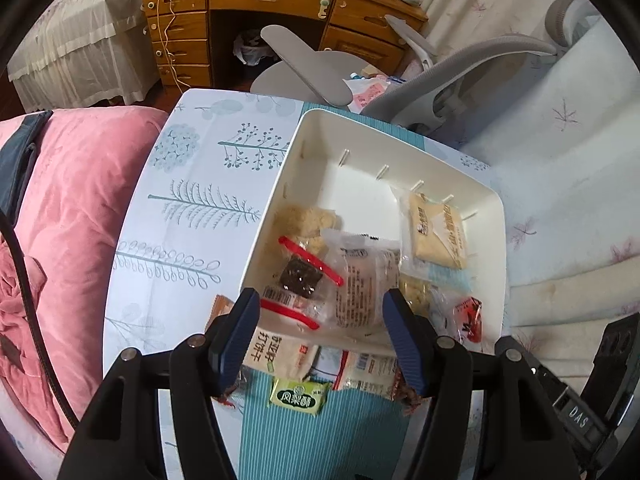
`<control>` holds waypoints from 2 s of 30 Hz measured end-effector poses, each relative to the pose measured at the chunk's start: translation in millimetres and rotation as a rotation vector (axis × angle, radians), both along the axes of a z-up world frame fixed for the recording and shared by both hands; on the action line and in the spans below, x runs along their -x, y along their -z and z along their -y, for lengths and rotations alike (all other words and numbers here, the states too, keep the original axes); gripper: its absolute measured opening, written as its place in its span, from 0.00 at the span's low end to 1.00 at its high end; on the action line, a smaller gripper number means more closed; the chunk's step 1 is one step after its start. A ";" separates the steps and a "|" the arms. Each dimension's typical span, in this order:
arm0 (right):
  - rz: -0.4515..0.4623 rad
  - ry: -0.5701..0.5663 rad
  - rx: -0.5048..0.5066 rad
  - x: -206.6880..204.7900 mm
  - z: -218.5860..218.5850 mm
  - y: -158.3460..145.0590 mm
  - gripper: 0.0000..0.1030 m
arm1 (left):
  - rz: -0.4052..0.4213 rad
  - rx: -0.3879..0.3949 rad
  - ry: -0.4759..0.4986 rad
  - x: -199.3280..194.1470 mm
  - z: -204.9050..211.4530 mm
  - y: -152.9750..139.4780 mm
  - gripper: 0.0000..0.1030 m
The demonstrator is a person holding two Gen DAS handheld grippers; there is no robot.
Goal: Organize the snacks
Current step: 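Carry the jerky packet into the tray with the left tool while the right tool carries the blue candy, then withdraw both tools from the tray toward the green pastry and nut bag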
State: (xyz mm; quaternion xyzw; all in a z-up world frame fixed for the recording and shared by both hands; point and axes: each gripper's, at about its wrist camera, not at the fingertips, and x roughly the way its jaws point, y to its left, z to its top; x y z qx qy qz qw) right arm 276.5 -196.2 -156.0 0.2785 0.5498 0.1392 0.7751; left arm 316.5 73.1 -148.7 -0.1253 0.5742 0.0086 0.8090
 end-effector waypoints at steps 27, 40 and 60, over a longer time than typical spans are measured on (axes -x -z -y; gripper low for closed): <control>0.117 -0.063 0.238 74.1 6.3 12.6 0.59 | -0.034 0.010 0.056 90.9 17.9 68.6 0.66; 0.129 -0.205 0.437 94.9 -16.8 49.1 0.59 | -0.156 -0.020 0.063 97.6 27.7 128.1 0.75; 0.116 -0.332 0.527 85.9 -35.3 104.3 0.59 | -0.199 -0.142 0.061 82.4 34.6 185.7 0.76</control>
